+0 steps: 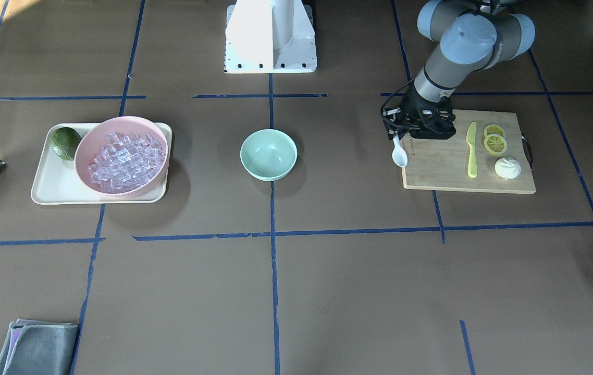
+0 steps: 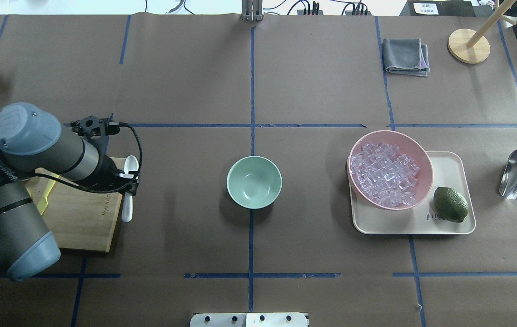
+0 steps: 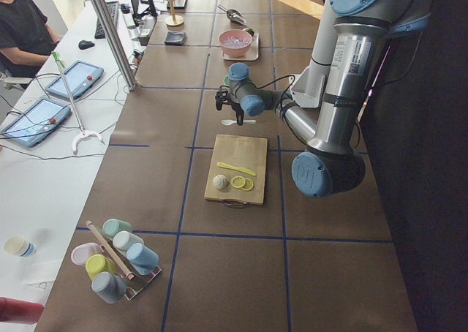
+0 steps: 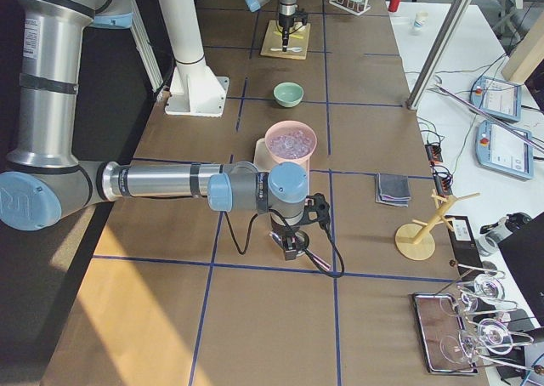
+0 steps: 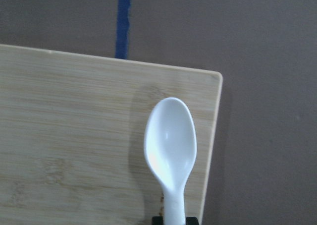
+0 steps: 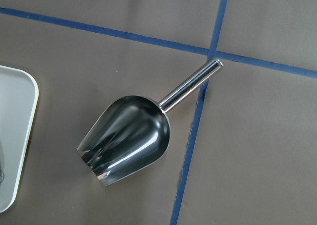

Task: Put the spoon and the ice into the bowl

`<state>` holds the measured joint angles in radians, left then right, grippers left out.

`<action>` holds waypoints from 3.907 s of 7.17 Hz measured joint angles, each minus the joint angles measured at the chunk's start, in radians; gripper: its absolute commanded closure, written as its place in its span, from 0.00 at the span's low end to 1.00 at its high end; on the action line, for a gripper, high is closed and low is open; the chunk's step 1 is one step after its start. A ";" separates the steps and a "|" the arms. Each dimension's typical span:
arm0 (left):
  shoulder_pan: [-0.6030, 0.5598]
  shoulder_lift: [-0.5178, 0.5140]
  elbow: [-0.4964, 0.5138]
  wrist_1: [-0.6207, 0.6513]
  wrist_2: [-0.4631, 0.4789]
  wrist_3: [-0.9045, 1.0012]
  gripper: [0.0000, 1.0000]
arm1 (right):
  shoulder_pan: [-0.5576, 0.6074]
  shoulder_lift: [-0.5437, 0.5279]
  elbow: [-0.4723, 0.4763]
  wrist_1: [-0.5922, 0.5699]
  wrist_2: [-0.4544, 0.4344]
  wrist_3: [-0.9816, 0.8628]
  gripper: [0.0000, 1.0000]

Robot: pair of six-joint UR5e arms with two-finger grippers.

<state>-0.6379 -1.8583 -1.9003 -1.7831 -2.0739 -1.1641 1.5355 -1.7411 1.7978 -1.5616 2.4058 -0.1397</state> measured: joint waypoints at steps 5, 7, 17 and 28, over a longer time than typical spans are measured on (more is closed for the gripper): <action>0.099 -0.450 0.254 0.145 -0.004 0.005 0.99 | -0.004 0.000 0.003 0.003 0.039 -0.001 0.00; 0.122 -0.496 0.307 0.142 -0.002 0.012 0.71 | -0.012 0.001 0.004 0.003 0.044 -0.002 0.00; -0.004 -0.300 0.064 0.095 -0.045 0.006 0.26 | -0.437 0.148 0.163 0.259 -0.022 0.930 0.01; -0.071 -0.159 -0.044 0.092 -0.114 0.015 0.23 | -0.888 0.284 0.165 0.278 -0.497 1.300 0.13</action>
<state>-0.7088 -2.0172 -1.9438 -1.6908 -2.1878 -1.1494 0.6472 -1.4568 1.9627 -1.2836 1.9091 1.1602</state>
